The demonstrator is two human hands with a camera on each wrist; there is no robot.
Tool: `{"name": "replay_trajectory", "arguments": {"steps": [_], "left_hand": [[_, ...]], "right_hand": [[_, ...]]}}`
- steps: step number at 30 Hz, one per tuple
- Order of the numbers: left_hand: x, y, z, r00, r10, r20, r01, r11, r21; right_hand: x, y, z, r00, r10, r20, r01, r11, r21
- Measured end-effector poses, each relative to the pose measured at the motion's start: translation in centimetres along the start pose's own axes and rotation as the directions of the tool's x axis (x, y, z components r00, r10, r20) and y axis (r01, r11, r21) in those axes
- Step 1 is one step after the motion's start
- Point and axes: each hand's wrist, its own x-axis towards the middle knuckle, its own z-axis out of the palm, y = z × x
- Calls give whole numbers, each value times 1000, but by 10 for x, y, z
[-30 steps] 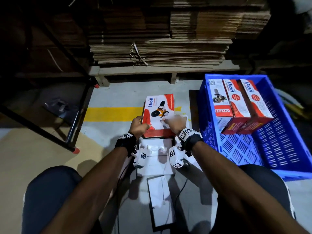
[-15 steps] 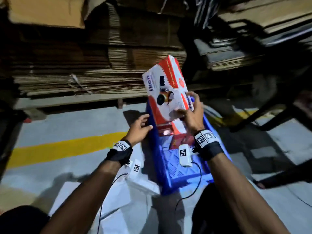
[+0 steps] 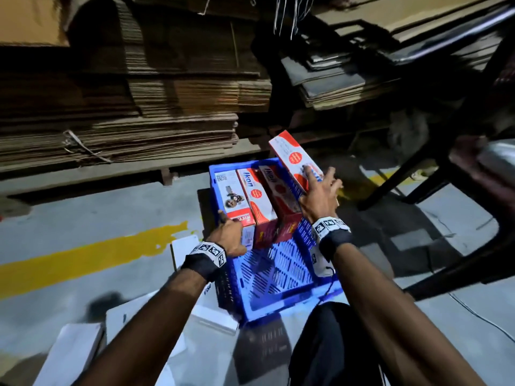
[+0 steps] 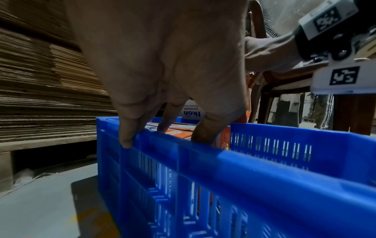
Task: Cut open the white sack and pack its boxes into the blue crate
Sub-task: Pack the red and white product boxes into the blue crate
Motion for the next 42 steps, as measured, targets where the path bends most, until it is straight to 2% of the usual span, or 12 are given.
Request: {"name": "replay_trajectory", "arguments": {"steps": [3, 6, 10, 14, 19, 24, 27, 31, 34, 37, 40, 42], "left_hand": [[3, -5, 6, 1000, 9, -4, -9, 1000, -5], [12, -9, 10, 1000, 29, 1, -29, 999, -35], [21, -17, 13, 999, 25, 33, -23, 998, -52], [24, -18, 16, 999, 43, 21, -42, 998, -49], [24, -22, 19, 996, 87, -7, -87, 993, -79], [26, -27, 24, 991, 116, -61, -123, 984, -129], [25, -25, 23, 987, 148, -65, -155, 980, -122], [23, -26, 27, 988, 123, -94, -130, 989, -76], [27, -32, 30, 982, 159, -101, -166, 984, -69], [21, -42, 16, 980, 184, -70, -190, 977, -98], [-9, -67, 6, 980, 143, -135, -176, 945, -276], [-33, -87, 17, 984, 62, -166, -128, 897, -423]], "right_hand": [[8, -9, 3, 998, -14, 54, 12, 999, 45], [21, -11, 7, 992, 22, 121, -34, 995, 98], [31, 7, 23, 988, 56, 147, -78, 985, 151], [43, 29, 40, 955, 14, 297, -80, 974, 214], [56, 40, 56, 950, -61, 306, 35, 995, 90], [38, 58, 92, 926, -78, 370, 141, 979, -146], [41, 62, 104, 920, -82, 384, 158, 973, -170], [47, 60, 103, 893, -86, 442, 168, 975, -148], [33, 48, 98, 899, -88, 428, 158, 979, -131], [8, 9, 92, 921, -177, 346, 212, 975, -63], [-27, -48, 80, 846, -349, 404, 313, 937, 154], [-55, -82, 71, 826, -442, 348, 333, 883, 330]]}}
